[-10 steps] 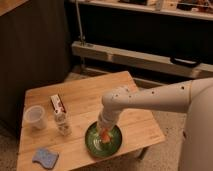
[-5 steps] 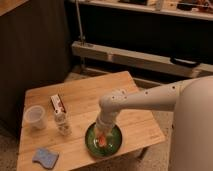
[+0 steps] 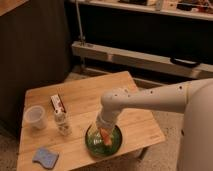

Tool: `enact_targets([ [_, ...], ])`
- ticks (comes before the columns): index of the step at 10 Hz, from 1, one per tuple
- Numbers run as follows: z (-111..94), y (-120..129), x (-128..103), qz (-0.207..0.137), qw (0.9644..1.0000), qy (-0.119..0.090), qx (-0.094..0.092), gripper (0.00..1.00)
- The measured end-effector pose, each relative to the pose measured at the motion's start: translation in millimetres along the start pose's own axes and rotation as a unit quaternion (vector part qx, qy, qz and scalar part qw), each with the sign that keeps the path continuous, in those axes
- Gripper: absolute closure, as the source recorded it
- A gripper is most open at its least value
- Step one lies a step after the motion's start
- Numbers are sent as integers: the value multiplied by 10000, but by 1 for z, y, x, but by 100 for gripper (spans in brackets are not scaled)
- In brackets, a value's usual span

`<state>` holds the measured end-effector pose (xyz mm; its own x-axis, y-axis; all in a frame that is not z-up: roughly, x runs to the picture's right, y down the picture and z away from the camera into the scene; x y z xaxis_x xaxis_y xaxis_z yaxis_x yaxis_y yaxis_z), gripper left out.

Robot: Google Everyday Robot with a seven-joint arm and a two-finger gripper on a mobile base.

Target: Place the pepper in the ceramic bowl

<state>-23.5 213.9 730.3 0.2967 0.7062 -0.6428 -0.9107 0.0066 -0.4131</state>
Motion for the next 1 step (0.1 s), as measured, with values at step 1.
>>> enact_targets([
  [1,-17,-1,5,85,9999,-120,-30,20],
])
